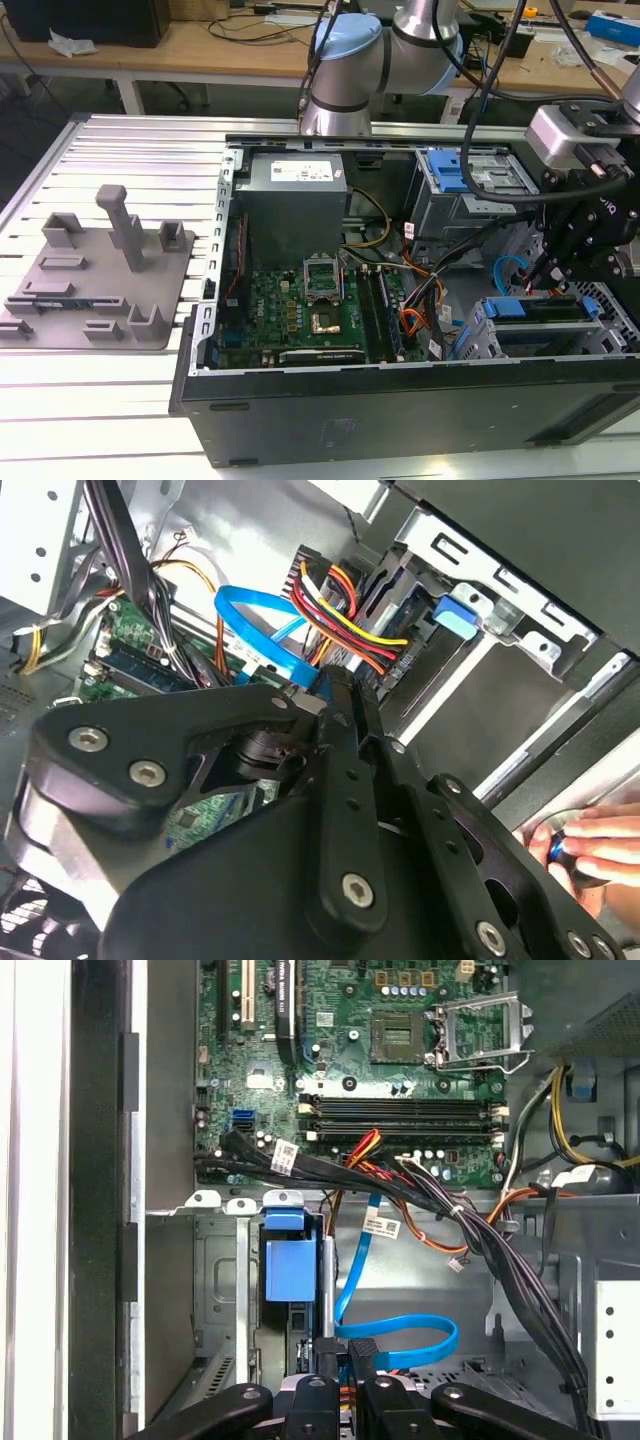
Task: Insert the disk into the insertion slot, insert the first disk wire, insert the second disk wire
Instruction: 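Insert the second disk wire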
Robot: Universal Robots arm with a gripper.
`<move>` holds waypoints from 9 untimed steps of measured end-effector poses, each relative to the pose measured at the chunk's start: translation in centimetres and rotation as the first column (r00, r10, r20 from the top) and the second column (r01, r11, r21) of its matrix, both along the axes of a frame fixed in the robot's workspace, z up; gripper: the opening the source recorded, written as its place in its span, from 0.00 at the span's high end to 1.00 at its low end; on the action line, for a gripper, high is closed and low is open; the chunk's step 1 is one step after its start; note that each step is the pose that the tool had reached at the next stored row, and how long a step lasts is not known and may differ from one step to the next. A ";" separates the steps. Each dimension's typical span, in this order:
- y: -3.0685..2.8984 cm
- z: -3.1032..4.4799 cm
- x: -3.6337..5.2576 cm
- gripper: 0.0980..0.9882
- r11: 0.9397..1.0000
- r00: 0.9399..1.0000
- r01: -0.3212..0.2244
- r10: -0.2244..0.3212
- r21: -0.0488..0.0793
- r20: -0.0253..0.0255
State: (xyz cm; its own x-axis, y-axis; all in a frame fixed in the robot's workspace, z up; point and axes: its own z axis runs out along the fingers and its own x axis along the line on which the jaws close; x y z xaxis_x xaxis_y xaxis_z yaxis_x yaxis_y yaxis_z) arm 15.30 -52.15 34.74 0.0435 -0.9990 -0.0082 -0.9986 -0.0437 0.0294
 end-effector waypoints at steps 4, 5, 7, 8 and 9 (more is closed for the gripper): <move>-0.05 -0.01 0.00 0.93 1.000 1.000 -0.028 0.028 0.000 0.001; -0.05 0.00 0.00 0.93 1.000 1.000 -0.028 0.028 0.000 0.001; -0.06 0.00 0.02 0.93 1.000 1.000 -0.028 0.028 0.000 0.001; -0.07 0.00 0.11 0.93 1.000 1.000 -0.028 0.028 0.000 0.001; -0.10 0.00 0.22 0.93 1.000 1.000 -0.028 0.028 0.000 0.001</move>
State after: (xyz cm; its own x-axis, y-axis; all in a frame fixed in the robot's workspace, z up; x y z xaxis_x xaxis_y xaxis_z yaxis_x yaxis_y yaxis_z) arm 15.52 -52.26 34.73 0.0713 -0.9974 -0.0082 -0.9970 -0.0715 0.0286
